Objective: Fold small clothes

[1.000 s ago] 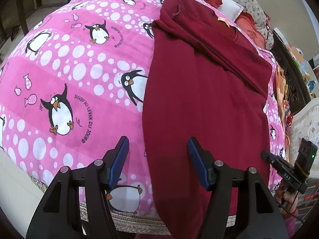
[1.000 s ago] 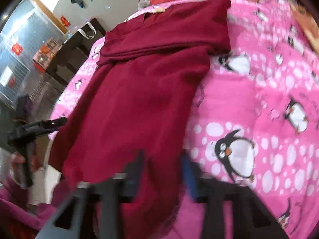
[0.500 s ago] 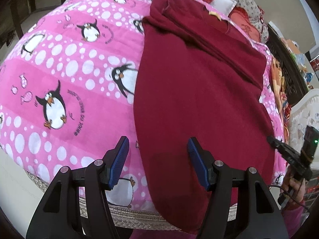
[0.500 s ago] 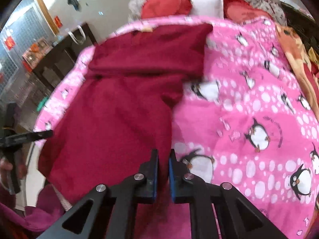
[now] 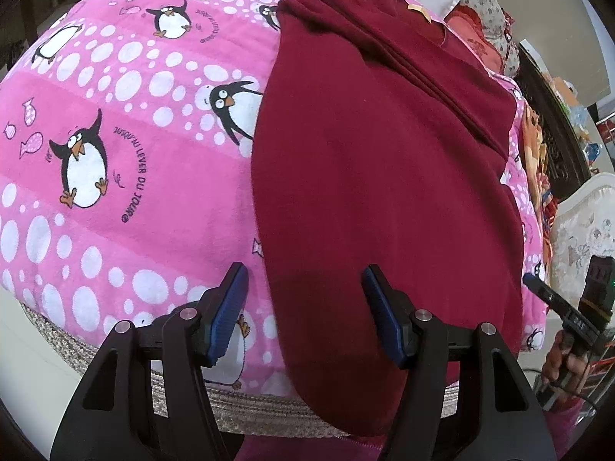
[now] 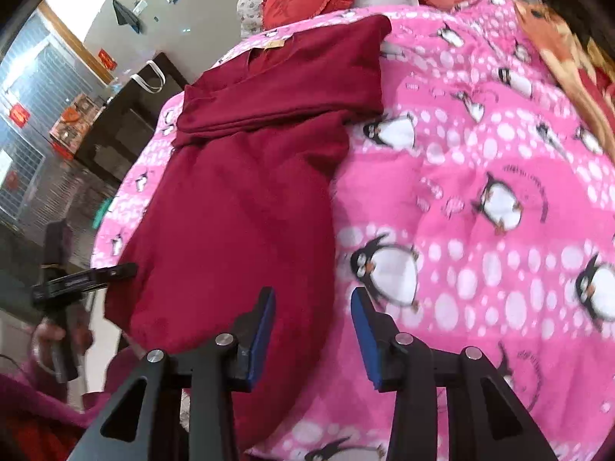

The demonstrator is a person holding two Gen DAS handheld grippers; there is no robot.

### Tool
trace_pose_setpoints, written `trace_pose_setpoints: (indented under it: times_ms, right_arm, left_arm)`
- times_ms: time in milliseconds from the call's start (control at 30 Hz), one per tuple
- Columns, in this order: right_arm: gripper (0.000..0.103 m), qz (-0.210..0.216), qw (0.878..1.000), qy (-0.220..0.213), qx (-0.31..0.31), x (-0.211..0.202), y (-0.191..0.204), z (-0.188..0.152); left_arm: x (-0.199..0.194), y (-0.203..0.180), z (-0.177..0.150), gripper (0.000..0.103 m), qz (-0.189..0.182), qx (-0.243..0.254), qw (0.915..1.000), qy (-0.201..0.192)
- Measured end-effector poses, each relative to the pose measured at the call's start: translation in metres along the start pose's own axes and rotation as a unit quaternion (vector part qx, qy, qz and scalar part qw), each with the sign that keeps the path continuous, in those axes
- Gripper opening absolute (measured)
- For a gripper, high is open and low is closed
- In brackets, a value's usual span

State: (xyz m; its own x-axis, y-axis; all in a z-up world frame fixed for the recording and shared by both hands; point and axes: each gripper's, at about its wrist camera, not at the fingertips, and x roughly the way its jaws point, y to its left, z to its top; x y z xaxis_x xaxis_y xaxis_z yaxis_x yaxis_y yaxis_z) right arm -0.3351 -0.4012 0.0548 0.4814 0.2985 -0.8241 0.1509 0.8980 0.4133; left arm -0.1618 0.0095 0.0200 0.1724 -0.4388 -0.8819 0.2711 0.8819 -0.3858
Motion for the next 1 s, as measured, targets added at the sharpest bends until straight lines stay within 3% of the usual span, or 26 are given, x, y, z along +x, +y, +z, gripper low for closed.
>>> trace_pose_setpoints:
  times_ms: [200,533,1000]
  right_arm:
    - [0.047,0.031,0.999,0.031,0.003,0.008,0.004,-0.017]
    - [0.048,0.067,0.996,0.056,0.017,0.016,0.009,-0.029]
    - [0.052,0.068,0.996,0.065,0.006,0.026,0.019,-0.027]
  left_arm:
    - [0.002,-0.004,0.000,0.063,0.011,0.012,0.9999,0.001]
    - [0.002,-0.004,-0.003,0.064,0.010,0.015,0.9998,0.001]
    - [0.004,-0.012,-0.011,0.065,0.010,0.036,0.9993,0.011]
